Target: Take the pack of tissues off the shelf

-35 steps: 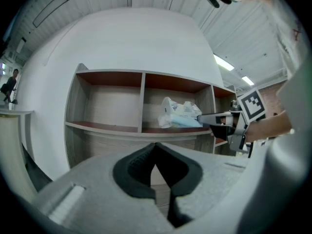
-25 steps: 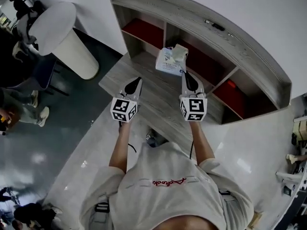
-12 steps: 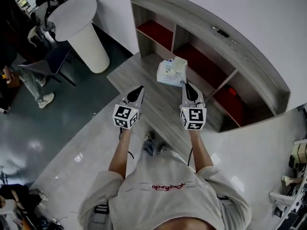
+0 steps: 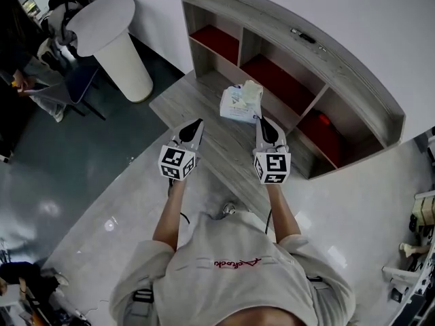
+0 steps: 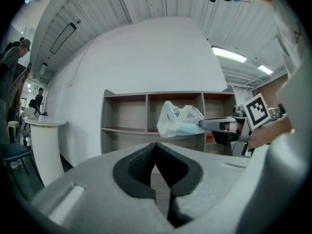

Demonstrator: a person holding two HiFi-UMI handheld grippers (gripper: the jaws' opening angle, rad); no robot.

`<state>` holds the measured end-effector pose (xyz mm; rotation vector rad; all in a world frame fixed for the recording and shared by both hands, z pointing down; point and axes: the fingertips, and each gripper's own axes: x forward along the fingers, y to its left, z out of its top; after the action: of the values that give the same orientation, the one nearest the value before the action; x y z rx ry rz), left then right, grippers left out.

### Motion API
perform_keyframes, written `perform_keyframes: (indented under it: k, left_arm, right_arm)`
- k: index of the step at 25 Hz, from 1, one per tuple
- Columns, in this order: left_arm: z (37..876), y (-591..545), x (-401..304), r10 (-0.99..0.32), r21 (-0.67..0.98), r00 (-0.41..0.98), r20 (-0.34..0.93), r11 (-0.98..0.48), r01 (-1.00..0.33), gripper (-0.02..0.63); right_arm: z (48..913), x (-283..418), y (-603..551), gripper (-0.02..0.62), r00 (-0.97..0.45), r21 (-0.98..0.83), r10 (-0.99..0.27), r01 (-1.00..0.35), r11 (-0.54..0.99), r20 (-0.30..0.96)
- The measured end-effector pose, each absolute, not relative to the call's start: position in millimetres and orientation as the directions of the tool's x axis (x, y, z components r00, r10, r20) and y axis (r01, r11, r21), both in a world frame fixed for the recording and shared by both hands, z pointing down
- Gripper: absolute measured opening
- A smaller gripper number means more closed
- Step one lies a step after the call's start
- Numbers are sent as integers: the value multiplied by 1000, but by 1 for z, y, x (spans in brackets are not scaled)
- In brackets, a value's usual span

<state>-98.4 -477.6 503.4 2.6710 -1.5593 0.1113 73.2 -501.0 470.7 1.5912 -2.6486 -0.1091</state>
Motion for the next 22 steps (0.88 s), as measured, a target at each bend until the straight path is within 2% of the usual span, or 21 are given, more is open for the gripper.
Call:
perform_keyframes:
  k: [22]
  left_arm:
    - [497, -336, -144, -843, 10, 535, 59, -535, -845, -2]
  right_arm:
    - [472, 35, -348, 9, -417, 94, -909, -905, 415, 3]
